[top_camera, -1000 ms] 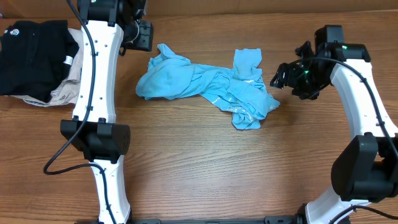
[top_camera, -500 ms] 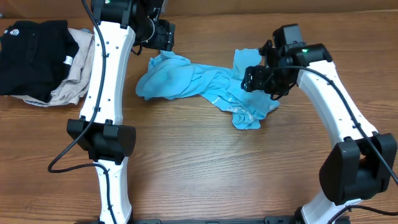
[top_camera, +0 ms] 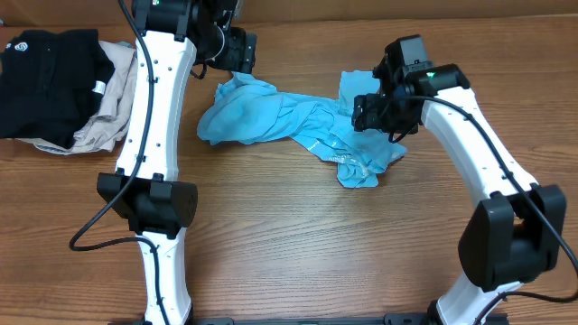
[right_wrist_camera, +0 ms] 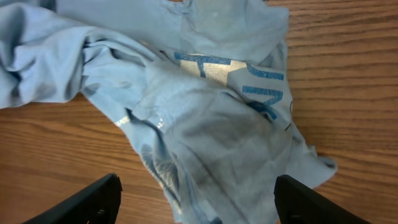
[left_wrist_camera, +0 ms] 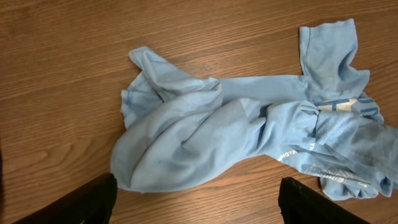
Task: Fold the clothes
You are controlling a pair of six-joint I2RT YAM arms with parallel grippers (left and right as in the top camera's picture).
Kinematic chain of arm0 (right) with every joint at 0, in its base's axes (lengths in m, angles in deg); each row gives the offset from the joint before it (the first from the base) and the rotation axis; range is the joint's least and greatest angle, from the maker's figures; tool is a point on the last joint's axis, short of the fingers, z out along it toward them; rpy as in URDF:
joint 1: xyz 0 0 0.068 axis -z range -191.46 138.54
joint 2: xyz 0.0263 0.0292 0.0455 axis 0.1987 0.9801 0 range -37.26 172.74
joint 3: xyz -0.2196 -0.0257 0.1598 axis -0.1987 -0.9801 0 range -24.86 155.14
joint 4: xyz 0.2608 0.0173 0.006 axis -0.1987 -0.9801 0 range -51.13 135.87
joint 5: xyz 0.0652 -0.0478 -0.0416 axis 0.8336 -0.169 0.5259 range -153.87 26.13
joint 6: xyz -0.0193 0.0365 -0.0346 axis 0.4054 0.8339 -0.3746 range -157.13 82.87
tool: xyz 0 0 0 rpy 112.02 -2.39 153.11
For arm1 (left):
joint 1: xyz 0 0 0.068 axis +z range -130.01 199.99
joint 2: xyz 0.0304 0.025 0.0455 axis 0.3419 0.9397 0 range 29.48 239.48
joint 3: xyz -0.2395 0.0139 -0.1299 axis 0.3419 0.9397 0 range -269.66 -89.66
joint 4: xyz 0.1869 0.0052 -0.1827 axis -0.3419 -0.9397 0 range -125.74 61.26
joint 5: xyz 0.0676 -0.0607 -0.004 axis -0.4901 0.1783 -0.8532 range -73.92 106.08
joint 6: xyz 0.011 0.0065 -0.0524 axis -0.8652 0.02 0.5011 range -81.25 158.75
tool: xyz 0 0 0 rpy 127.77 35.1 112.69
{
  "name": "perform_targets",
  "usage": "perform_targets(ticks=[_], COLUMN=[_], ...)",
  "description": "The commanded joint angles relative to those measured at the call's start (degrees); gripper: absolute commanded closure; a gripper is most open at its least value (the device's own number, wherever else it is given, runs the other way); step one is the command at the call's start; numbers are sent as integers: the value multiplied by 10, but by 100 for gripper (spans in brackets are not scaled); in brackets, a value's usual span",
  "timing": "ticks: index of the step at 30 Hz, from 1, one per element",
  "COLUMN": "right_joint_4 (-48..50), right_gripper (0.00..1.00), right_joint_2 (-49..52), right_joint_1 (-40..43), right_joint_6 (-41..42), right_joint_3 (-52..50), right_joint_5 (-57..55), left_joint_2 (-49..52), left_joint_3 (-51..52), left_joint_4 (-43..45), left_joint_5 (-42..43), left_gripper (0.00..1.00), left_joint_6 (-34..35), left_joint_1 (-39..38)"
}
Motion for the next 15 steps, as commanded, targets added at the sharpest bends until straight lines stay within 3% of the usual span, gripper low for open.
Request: perform_targets(ticks=[1, 9, 15], right_joint_4=[9, 22, 18], right_gripper=[18, 18, 15], right_joint_2=[15, 45, 47], right_joint_1=[-11, -34, -40], right_joint_6=[0, 0, 0], right_joint_3=[-3, -3, -3], right_joint_5=[-17, -39, -116], left_joint_2=[-2, -2, -2], left_joint_3=[-5, -5, -5], left_joint_4=[5, 5, 6], left_joint_5=[4, 4, 5], left_gripper=[15, 15, 14], left_joint_6=[-12, -12, -12], left_joint_1=[3, 3, 3])
